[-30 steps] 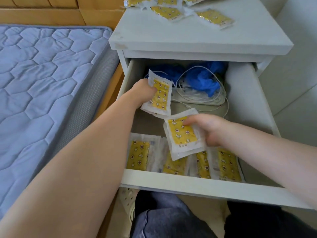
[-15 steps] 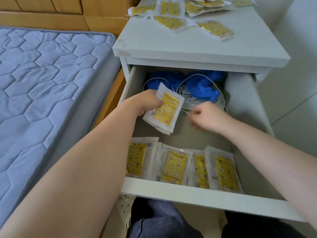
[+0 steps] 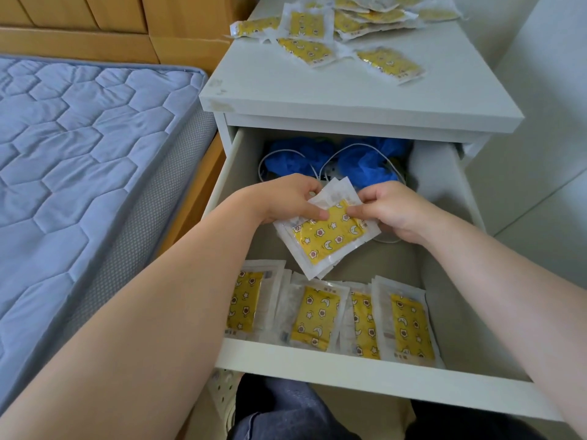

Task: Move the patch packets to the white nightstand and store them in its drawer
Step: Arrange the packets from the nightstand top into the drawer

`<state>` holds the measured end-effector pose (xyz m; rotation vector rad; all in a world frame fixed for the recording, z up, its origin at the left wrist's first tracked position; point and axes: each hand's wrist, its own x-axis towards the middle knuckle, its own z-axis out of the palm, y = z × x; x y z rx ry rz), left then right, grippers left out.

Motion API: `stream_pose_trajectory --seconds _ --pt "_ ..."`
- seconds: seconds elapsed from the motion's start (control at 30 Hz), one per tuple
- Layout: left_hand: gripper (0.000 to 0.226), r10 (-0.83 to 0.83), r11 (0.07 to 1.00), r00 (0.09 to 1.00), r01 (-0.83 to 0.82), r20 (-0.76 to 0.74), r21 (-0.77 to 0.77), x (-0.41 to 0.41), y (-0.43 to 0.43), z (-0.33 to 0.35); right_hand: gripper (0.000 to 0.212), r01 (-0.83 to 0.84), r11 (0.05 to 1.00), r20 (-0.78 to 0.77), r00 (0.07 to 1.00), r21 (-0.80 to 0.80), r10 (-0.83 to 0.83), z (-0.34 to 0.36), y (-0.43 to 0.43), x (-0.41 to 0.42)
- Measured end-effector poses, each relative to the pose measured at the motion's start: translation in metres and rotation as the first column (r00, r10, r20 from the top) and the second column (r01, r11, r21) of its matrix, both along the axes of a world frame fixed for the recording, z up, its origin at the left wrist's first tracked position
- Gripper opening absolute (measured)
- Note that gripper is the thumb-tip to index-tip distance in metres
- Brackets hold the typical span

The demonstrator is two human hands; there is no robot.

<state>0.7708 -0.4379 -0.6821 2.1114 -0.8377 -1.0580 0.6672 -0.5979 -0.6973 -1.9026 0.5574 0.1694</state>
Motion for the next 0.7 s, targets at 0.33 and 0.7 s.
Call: stream_pose_trajectory --seconds 0.33,0.7 --pt "0.057 -0.504 0.675 0.861 0.341 0.072 0.654 0.017 0.021 -0.003 0.03 -0.076 0.976 -0.238 0.971 -0.204 0.026 -0.011 -0.009 0.003" --pt "0.071 -0.47 0.467 0.842 0.491 -0.264 0.735 0.0 0.013 -0.022 0.032 -0.718 0.605 -0.433 0.693 -0.344 0.576 -0.05 0.054 -0.012"
